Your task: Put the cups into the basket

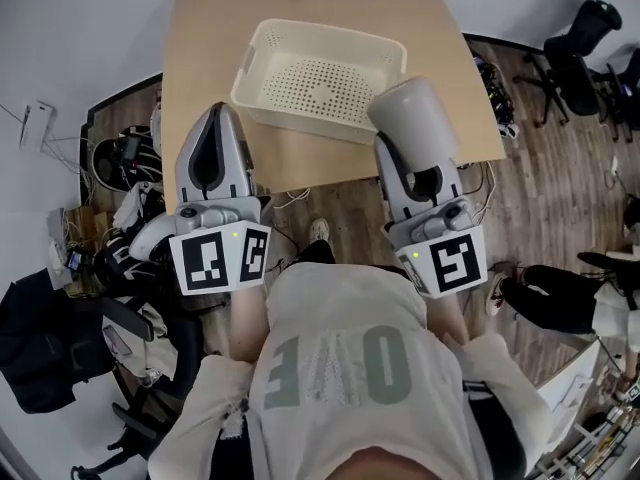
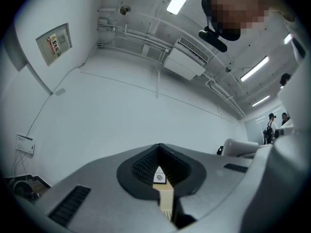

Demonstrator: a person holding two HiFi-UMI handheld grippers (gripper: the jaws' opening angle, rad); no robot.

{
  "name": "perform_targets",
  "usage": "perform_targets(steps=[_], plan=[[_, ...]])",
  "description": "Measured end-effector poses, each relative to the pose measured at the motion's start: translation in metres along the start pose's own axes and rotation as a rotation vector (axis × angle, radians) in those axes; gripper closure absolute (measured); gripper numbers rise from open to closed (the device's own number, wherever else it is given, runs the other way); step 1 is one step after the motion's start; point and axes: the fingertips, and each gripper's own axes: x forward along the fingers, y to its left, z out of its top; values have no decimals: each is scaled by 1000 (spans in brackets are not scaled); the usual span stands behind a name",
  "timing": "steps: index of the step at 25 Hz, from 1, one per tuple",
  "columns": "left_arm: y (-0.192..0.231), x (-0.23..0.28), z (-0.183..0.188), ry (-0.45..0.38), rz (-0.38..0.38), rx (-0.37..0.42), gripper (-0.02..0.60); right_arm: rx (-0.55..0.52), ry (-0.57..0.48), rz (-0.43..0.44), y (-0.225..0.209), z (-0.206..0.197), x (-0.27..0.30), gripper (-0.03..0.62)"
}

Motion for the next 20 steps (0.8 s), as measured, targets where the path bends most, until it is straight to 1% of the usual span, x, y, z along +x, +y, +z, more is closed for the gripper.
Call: perform_targets(steps=[4, 7, 11, 13, 16, 20], plan=[[29, 30, -4, -12, 11, -12, 574, 11, 17, 11, -2, -9, 38, 565], [38, 49, -7, -8, 13, -12, 574, -1, 29, 31, -5, -10, 57, 565], [34, 72, -16, 15, 8, -10, 574, 38, 50, 42, -20, -15, 78, 565], [29, 82, -22, 29, 10, -6, 574, 21, 53, 55, -32, -21, 85, 565], [26, 97, -23, 21, 25, 9, 574, 17, 66, 72, -50, -33, 100, 565], [23, 108, -24, 4, 54, 23, 574, 8, 55, 115, -64, -34, 113, 565]])
